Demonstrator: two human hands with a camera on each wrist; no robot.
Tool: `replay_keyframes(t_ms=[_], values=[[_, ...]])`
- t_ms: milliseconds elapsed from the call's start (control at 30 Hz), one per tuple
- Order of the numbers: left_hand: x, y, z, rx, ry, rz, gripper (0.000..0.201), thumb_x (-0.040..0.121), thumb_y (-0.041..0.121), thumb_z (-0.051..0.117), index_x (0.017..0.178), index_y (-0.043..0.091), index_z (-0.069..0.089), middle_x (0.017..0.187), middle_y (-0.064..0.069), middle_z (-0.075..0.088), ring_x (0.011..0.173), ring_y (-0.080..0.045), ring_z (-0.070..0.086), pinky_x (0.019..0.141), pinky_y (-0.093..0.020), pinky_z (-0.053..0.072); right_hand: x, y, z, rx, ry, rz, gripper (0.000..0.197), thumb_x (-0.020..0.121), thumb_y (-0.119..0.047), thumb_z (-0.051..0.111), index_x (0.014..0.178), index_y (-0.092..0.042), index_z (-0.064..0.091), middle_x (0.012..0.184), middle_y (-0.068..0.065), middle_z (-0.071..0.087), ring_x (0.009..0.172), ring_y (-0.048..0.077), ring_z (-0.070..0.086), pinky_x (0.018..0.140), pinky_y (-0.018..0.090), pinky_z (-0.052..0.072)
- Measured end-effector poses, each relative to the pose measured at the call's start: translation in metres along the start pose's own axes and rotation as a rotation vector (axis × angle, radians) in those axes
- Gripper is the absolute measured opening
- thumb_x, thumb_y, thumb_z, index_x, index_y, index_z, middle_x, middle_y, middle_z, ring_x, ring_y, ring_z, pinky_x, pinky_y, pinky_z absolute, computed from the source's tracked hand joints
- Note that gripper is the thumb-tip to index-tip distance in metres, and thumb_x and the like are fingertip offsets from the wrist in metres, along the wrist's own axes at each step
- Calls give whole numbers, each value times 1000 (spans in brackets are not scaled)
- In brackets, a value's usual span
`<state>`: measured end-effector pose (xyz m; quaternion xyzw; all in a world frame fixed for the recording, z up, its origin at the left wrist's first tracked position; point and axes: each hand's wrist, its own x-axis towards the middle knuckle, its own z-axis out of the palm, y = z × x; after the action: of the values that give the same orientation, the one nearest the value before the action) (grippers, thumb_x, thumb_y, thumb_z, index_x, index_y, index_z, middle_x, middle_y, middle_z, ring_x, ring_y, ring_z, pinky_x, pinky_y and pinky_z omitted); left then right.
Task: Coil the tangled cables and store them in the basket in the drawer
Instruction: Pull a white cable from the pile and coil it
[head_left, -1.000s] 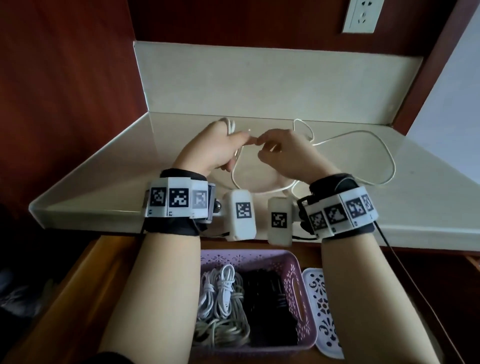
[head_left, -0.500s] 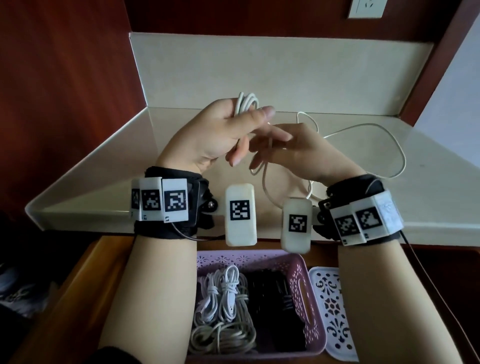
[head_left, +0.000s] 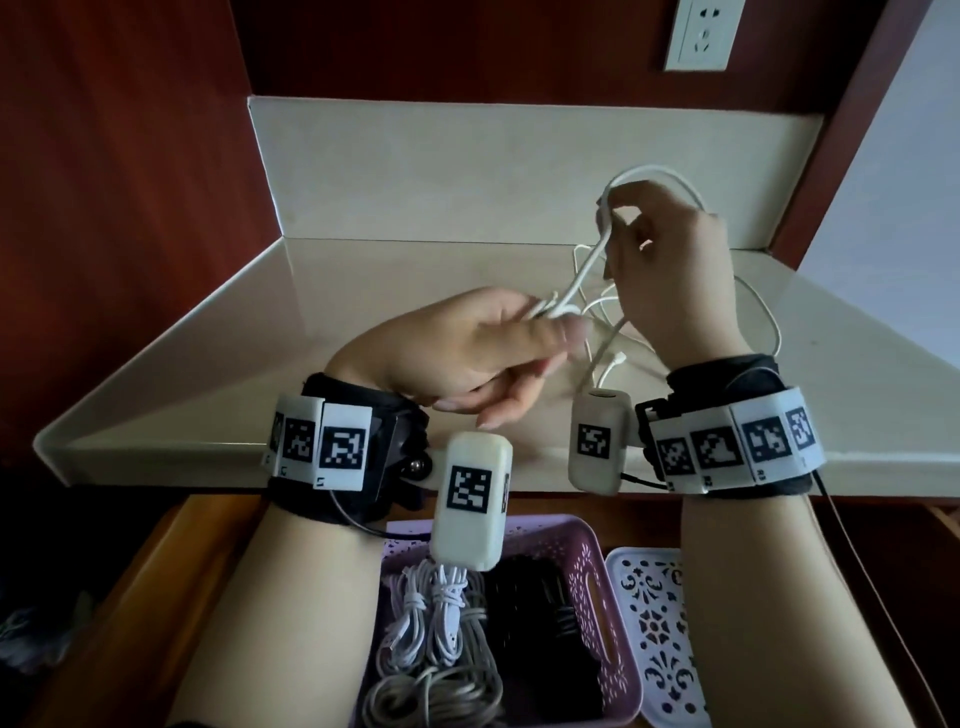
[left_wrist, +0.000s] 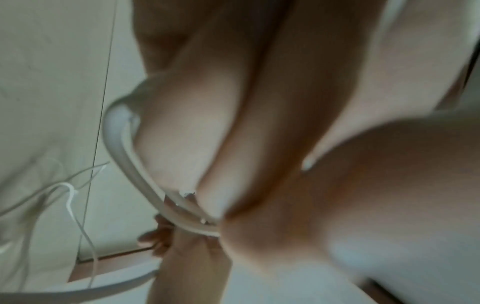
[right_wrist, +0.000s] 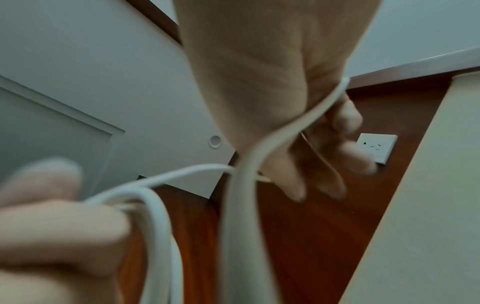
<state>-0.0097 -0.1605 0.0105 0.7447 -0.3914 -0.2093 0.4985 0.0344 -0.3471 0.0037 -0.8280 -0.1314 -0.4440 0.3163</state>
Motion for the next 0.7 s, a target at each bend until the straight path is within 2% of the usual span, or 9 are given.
replay_keyframes(t_ms=[100,167,267,333,367,433,500,600,700], values=[[-3,4,-3,-71,117,63,43,101,37,25,71,8,39,37,-3,45,21,-6,20,31,-8,14,1,2,-5,-65,-209,38,17,83,-16,63,101,-16,65,75,-1,64,76,23,64,75,36,50],[-2,5,-6,-54,236,26,46,100,42,25,72,9,39,36,-3,42,21,-7,18,33,-7,11,0,0,-6,-63,-254,25,15,80,-10,65,95,-12,63,78,-4,60,79,21,60,81,37,48],[-2,2,-9,-34,313,-40,48,98,51,27,71,13,40,37,-3,41,23,-8,16,38,-10,8,-4,-12,-2,7,-217,-108,31,77,-3,66,106,-4,55,102,4,54,91,20,52,83,22,41],[-3,0,-11,-46,305,-37,49,98,53,29,70,14,40,37,-4,40,23,-8,15,38,-12,6,-5,-18,4,-7,-285,-214,39,81,-8,64,119,-3,56,122,11,54,110,24,51,94,27,37],[-3,0,-12,-68,303,-22,50,97,54,30,69,14,40,37,-4,40,23,-8,15,38,-12,5,-6,-21,6,17,-318,-233,34,85,-13,58,118,-3,60,120,10,58,109,19,54,93,26,38],[-6,-2,-14,-164,318,27,50,96,55,33,66,15,40,35,-3,38,23,-7,13,40,-14,-4,-8,-26,7,92,-351,-203,24,92,-17,50,101,-2,66,84,-2,66,74,0,56,69,13,37],[-8,-3,-18,-327,332,73,49,95,53,32,62,19,40,32,1,35,23,-6,12,39,-21,-9,-9,-30,7,149,-335,-150,18,96,-14,50,88,-1,61,64,-11,59,57,-1,52,55,10,34],[-7,-4,-25,-700,324,178,54,100,47,25,57,21,44,28,5,32,20,-3,16,25,-18,6,-12,-36,12,221,-255,-132,16,98,-20,49,89,-7,54,53,0,57,45,13,49,48,22,36],[-1,-5,-28,-1121,272,411,55,102,39,27,61,12,51,33,3,40,20,-7,32,27,-16,18,-15,-38,21,143,-271,-134,19,97,-24,49,97,-6,56,50,-5,46,45,13,39,52,33,35]])
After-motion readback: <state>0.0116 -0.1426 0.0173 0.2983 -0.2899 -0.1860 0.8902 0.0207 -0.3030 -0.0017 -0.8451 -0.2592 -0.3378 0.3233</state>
